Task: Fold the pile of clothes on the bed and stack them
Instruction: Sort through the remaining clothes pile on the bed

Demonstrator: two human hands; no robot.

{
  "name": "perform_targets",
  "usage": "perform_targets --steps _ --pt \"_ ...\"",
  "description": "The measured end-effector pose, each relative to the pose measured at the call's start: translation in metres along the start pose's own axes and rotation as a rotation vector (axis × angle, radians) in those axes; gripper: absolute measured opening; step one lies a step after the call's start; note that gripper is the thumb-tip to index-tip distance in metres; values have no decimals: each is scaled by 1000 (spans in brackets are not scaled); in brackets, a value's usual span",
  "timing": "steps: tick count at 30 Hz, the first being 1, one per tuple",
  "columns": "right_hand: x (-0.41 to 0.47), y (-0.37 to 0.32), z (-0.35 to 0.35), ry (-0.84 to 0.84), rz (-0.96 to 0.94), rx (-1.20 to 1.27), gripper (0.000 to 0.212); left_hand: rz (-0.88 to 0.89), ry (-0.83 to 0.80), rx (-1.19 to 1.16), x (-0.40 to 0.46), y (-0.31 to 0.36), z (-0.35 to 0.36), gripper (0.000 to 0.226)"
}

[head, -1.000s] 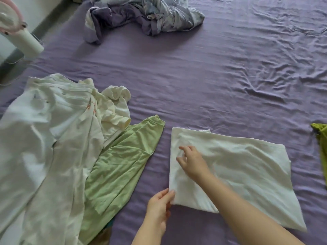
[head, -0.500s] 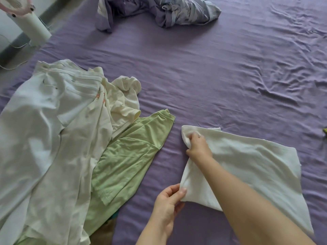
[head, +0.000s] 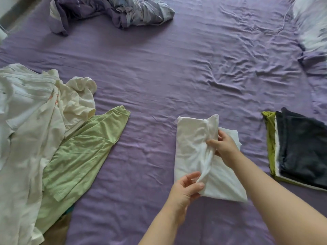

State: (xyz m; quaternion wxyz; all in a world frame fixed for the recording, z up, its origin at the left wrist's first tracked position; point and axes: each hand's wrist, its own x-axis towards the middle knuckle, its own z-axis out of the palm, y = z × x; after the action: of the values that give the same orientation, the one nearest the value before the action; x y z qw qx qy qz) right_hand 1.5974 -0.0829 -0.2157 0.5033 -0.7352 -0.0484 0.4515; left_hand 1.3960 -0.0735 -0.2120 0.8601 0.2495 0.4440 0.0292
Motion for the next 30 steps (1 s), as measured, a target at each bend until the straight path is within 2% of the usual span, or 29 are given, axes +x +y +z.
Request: perform_targets --steps 10,14,16,17,19,20,21,24,26,28,30 --pt "9 45 -105 198 -2 -10 44 -49 34 202 44 -67 85 42" --pt "11 72 -115 254 22 -158 39 -27 80 296 57 -75 92 38" --pt "6 82 -111 275 27 -231 42 104 195 431 62 -66 84 29" --pt "4 85 -107 276 31 -260 45 202 319 568 67 -59 77 28" --pt "0 90 -95 262 56 -316 48 379 626 912 76 -39 59 34" --pt "-3 92 -89 256 62 -341 48 431 720 1004 81 -29 49 39" --pt "-5 94 -83 251 60 -355 48 409 729 997 85 -19 41 43" --pt "-10 100 -76 203 28 -358 45 224 506 701 95 1 36 39" --pt "-13 98 -82 156 30 -301 42 133 392 593 99 9 38 35" --pt "-15 91 -96 95 27 -179 40 18 260 437 101 14 47 41" --pt "-20 81 -115 50 -6 -82 39 -10 182 344 103 15 60 48"
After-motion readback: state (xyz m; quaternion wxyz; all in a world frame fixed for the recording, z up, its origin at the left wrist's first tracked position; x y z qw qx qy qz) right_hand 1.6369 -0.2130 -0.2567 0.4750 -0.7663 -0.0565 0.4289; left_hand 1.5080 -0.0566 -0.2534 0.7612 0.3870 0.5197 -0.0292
